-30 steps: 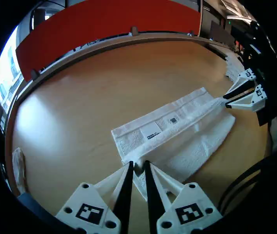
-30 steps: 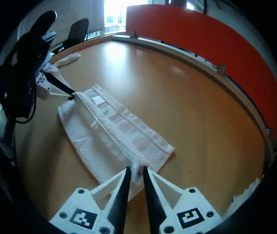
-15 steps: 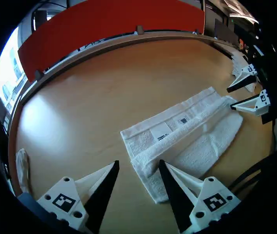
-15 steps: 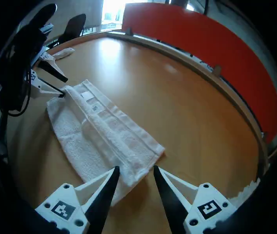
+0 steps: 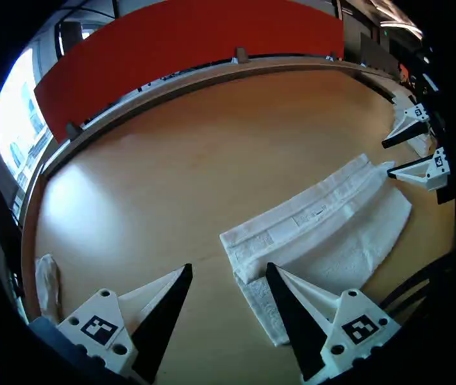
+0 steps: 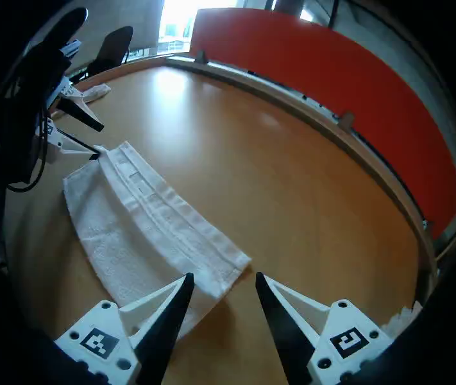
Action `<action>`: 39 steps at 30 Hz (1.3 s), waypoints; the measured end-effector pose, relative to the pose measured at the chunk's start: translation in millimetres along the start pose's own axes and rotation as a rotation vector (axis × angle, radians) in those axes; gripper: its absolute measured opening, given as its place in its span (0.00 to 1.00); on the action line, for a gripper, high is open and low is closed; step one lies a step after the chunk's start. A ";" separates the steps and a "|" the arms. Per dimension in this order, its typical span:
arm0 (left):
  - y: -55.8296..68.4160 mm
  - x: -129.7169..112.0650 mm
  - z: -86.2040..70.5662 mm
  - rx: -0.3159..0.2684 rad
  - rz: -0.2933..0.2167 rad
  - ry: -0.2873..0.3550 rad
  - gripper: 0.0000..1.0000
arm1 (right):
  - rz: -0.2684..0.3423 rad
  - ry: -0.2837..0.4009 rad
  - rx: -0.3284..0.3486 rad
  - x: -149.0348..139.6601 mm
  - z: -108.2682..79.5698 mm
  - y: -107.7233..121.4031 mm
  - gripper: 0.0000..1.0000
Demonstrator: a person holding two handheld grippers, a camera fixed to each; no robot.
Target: Fold towel
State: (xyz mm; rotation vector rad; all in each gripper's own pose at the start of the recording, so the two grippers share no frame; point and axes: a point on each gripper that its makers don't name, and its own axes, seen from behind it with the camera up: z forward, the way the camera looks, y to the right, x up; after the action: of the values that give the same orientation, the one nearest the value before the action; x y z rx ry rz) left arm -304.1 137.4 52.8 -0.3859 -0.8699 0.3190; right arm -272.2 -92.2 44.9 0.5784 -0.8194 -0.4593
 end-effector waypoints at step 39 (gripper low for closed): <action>10.6 -38.2 -48.2 -0.003 -0.111 0.011 0.96 | 0.047 0.038 0.001 -23.7 -43.0 -26.7 0.89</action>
State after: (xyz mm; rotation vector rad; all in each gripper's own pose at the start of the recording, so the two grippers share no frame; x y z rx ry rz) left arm -290.5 121.2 -5.9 -0.3402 -0.8774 0.2132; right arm -257.0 -85.6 -8.4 0.5660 -0.7960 -0.4036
